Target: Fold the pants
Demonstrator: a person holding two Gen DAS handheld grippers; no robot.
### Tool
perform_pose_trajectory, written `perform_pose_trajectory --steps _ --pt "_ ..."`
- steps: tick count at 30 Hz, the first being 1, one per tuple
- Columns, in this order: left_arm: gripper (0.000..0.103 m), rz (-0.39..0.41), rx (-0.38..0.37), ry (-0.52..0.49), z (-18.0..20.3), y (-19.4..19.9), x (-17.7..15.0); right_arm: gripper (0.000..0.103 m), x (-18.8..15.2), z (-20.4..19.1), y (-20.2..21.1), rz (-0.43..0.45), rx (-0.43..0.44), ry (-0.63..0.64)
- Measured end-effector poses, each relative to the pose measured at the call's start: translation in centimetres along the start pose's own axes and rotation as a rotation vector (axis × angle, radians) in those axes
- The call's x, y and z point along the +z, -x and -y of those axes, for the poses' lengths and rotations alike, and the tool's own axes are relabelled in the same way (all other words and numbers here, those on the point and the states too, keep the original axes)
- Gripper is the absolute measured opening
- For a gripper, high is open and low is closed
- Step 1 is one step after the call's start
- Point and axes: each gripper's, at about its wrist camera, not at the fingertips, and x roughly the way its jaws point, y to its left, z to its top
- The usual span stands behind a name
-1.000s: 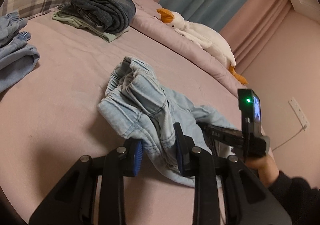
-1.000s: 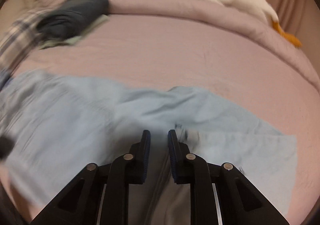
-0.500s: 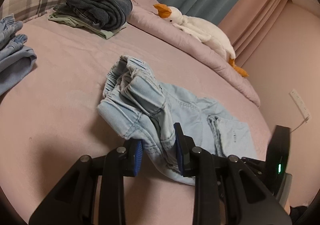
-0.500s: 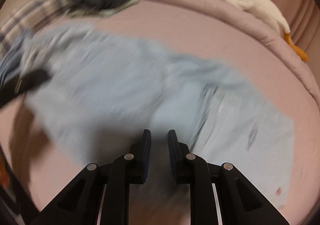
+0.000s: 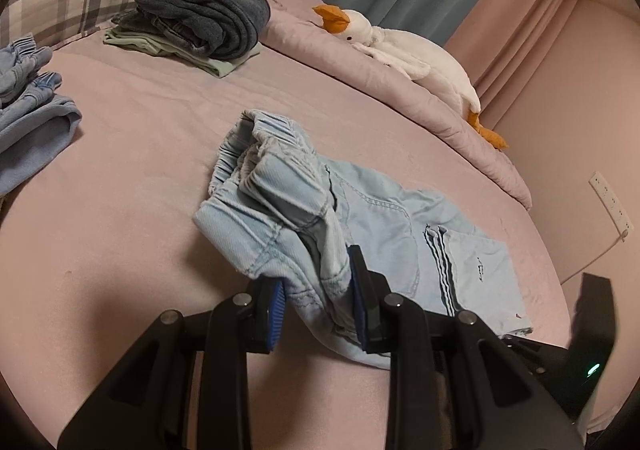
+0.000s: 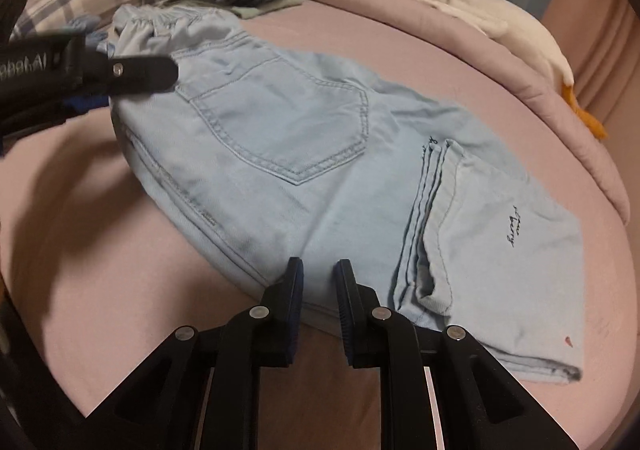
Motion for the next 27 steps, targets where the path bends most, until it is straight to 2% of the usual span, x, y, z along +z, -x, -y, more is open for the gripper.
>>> perform_pose_trajectory --steps 2,5,7,10,11,13,16,19,21,22,24,27 --pt "0.028 0.002 0.006 -0.001 0.1 0.2 0.2 0.018 0.3 1.2 0.7 -0.003 0.045 -0.055" --pt "0.028 0.011 0.023 -0.02 0.9 0.4 0.3 0.022 0.6 2.4 3.3 0.111 0.099 -0.114" --pt "0.028 0.022 0.021 -0.03 1.4 0.7 0.5 0.024 1.0 3.4 4.0 0.161 0.078 -0.135" --pt "0.028 0.042 0.015 -0.056 2.5 1.2 1.1 0.024 0.8 4.2 2.7 0.115 0.066 -0.15" --pt "0.028 0.036 -0.003 -0.06 2.9 1.2 1.3 0.024 0.3 4.3 1.6 0.071 0.095 -0.157" --pt "0.028 0.048 0.006 -0.099 4.1 1.3 1.5 0.024 -0.5 4.1 0.0 0.001 0.144 -0.156" --pt "0.027 0.069 -0.007 -0.159 6.1 2.0 1.9 0.025 -1.4 4.2 -0.3 0.033 0.178 -0.178" --pt "0.027 0.076 -0.019 -0.192 7.5 2.2 2.3 0.025 -1.4 5.7 0.5 0.044 0.253 -0.263" --pt "0.027 0.081 -0.023 -0.221 8.8 2.2 2.2 0.025 -1.5 7.3 1.5 0.084 0.269 -0.323" --pt "0.027 0.081 -0.021 -0.233 9.3 2.1 2.1 0.026 -1.6 8.1 1.8 0.104 0.28 -0.352" --pt "0.027 0.077 -0.029 -0.253 10.2 1.8 2.0 0.043 -2.0 10.1 2.0 0.129 0.304 -0.425" --pt "0.025 0.069 -0.042 -0.288 11.8 1.4 1.5 0.046 -2.9 12.3 1.7 0.154 0.323 -0.509"
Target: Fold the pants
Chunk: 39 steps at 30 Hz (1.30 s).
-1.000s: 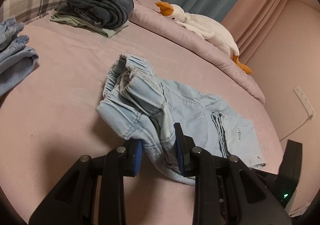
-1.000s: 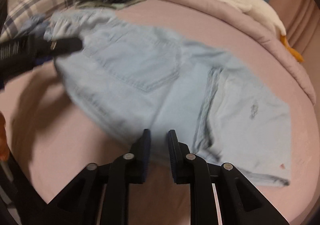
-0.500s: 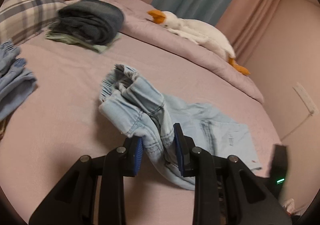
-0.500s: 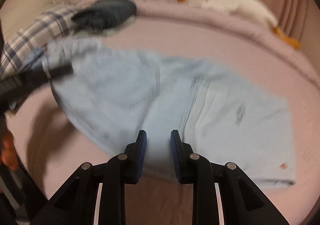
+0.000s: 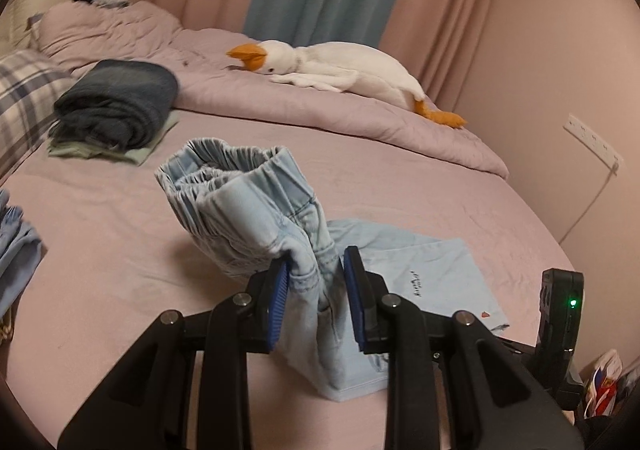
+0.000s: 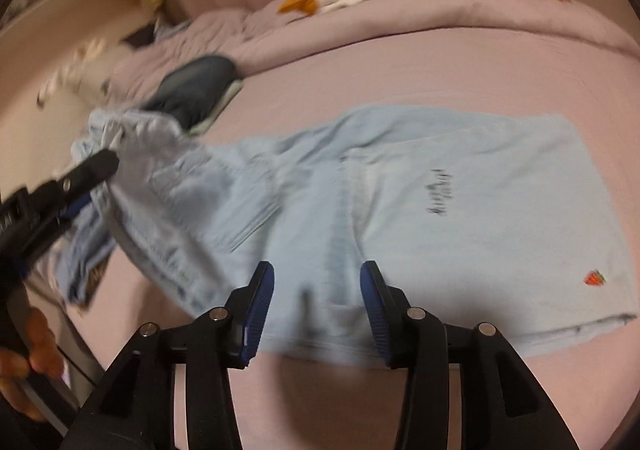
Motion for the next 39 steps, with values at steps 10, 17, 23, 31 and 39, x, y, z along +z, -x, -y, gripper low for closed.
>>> perform_pose_trajectory --steps 10,17,23,31,39 --pt "0.025 -0.07 -0.104 -0.093 5.1 -3.4 -0.4 0.056 -1.3 7.3 1.9 0.067 0.206 -0.292" --pt "0.052 -0.199 -0.183 -0.139 7.8 -7.2 -2.8 0.07 0.0 12.1 0.3 0.136 0.555 -0.613" --pt "0.053 -0.216 -0.155 -0.056 3.8 -5.5 -4.1 0.07 1.3 12.1 -2.0 0.041 0.537 -0.667" --pt "0.061 -0.182 -0.08 0.112 -2.4 -1.9 -5.3 0.07 5.3 6.8 -3.5 -0.091 0.22 -0.498" --pt "0.061 -0.184 -0.052 0.2 -5.4 -0.7 -6.5 0.07 6.5 5.5 -7.3 -0.135 0.293 -0.463"
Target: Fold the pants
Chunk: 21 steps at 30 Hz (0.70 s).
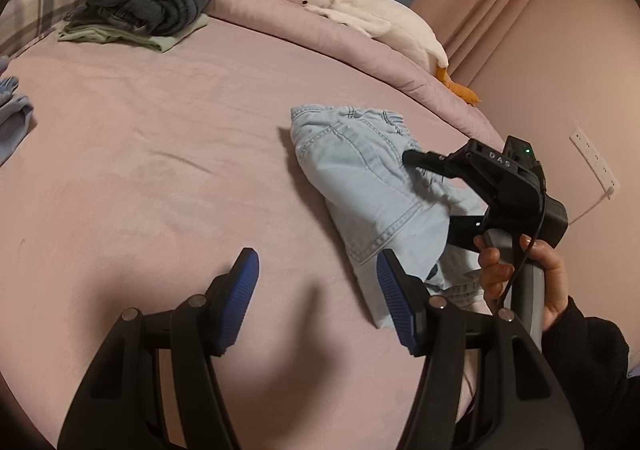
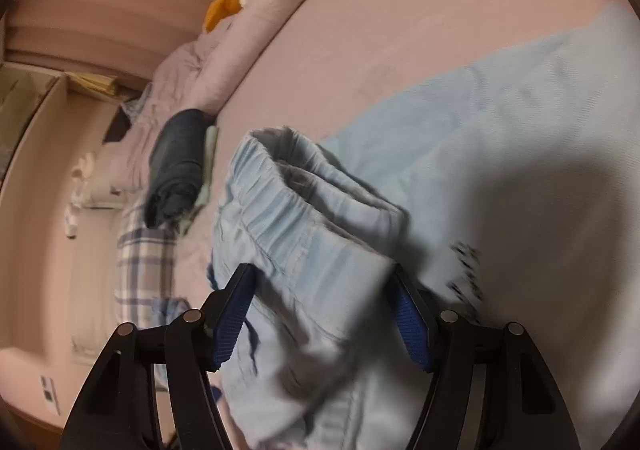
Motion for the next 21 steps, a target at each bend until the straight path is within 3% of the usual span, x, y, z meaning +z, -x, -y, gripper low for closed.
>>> perform_pose_trajectory --steps 2,6,15,21 --pt "0.061 -0.001 -0.002 0.007 -0.1 0.3 -0.1 0.069 0.0 0.1 0.2 0.019 0.024 0.018" --pt "0.061 0.002 -0.007 0.005 0.1 0.6 0.0 0.034 -0.5 -0.8 1.3 0.074 0.014 0.079" --pt "0.061 0.019 -0.021 -0.019 0.9 1.2 0.1 0.028 -1.7 -5.6 5.9 0.276 -0.04 0.251" --pt "0.061 0.01 -0.029 -0.032 1.4 1.0 0.1 0.028 -2.0 -5.5 9.4 0.38 -0.109 0.273"
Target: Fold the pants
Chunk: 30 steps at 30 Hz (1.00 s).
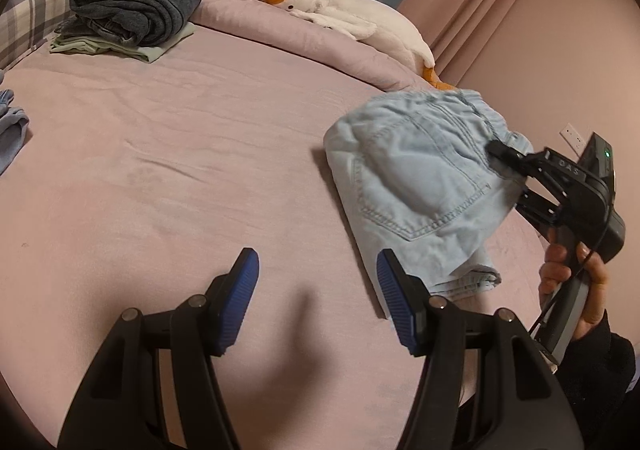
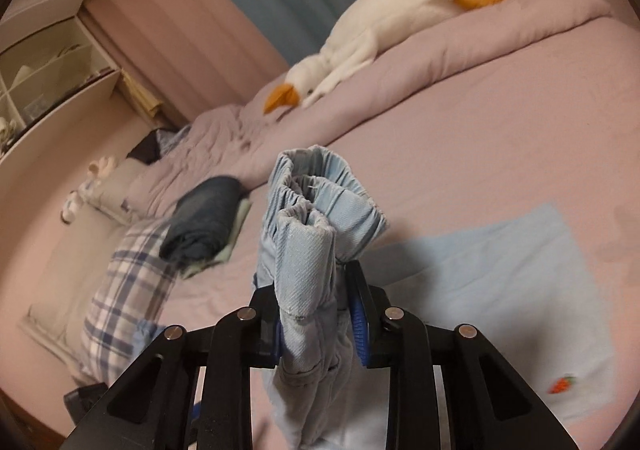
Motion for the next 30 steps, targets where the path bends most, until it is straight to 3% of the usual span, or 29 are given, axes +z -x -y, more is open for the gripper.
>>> perform_pose_trajectory --steps 12,30 --pt "0.061 -0.025 0.001 -0.027 0.9 -0.9 0.0 0.028 -0.1 3.3 3.6 0.094 -0.155 -0.01" --pt "0.061 -0.076 0.013 -0.052 1.2 -2.7 0.2 0.026 0.6 5.4 4.9 0.126 -0.244 0.016"
